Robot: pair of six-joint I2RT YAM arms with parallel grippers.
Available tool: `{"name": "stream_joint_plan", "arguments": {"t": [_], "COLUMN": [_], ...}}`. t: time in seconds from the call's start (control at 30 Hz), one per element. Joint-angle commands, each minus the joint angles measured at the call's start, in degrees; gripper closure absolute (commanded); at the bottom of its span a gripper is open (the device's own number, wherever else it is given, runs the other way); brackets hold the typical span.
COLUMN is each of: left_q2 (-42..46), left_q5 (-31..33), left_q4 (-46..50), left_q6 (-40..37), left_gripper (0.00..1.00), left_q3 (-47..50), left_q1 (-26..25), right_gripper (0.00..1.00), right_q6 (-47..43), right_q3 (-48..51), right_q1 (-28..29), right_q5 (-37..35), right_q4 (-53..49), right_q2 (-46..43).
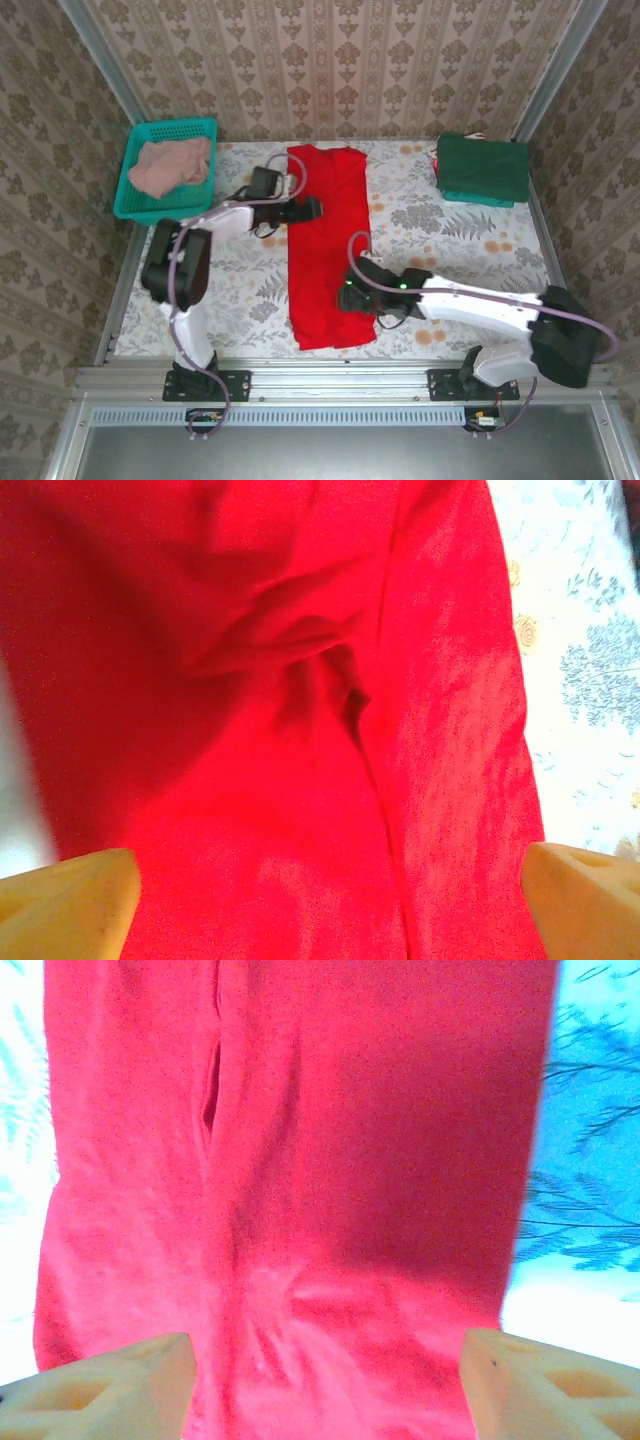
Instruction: Fold and stack the t-shirts
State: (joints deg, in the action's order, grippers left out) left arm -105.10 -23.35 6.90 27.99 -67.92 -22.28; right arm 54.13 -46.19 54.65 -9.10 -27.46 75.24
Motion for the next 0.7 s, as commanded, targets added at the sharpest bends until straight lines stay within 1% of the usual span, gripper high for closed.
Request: {"name": "stream_joint_plan", "arguments": {"t": [0.0,0.13,0.17,0.23,0.3,0.37,0.43,0.47,0.57,0.67], "left_q2": [12.43,27.09,30.91,37.95,44.57,49.80,55.43,58.74,65.86,68.87], "left_q5": [1.93,5.51,5.67,7.61,9.50,10.96,12.15,12.61,16.30,17.48], "left_q4": [1.19,3.45,3.61,4.50,4.81,5.90,6.98,7.20,9.99,10.31], "left_q6": [-1.24,1.08,2.20,5.54,9.54,14.44,19.66,21.93,26.39,27.95], "left_gripper": [0.00,0.00,0.00,0.04,0.08,0.12,0.19,0.20,0.20,0.19], "left_q3": [8.25,23.25,27.44,34.79,41.82,47.09,51.51,53.51,56.65,57.69], "left_q1": [0.50,-0.22,-0.86,-3.33,-9.38,-14.30,-18.56,-20.88,-27.31,-30.37], "right_gripper": [0.28,0.30,0.32,0.32,0.32,0.34,0.35,0.35,0.35,0.35], "right_q6": [0.74,2.95,3.50,4.74,5.47,5.53,5.97,5.94,5.57,5.25], "right_q3": [5.90,12.68,14.15,15.65,16.22,16.44,16.65,16.75,16.12,15.92], "right_q1": [-0.94,-0.66,-0.24,1.15,2.11,2.56,2.95,3.17,3.27,3.27], "right_q5": [-1.09,3.78,5.00,5.25,5.46,6.23,6.52,6.56,6.30,5.99], "right_q4": [-3.90,1.56,3.26,4.70,5.16,6.40,7.65,8.39,8.43,9.03], "right_q2": [-3.51,-6.14,-6.53,-6.71,-5.94,-5.16,-5.02,-5.02,-4.38,-2.99]}}
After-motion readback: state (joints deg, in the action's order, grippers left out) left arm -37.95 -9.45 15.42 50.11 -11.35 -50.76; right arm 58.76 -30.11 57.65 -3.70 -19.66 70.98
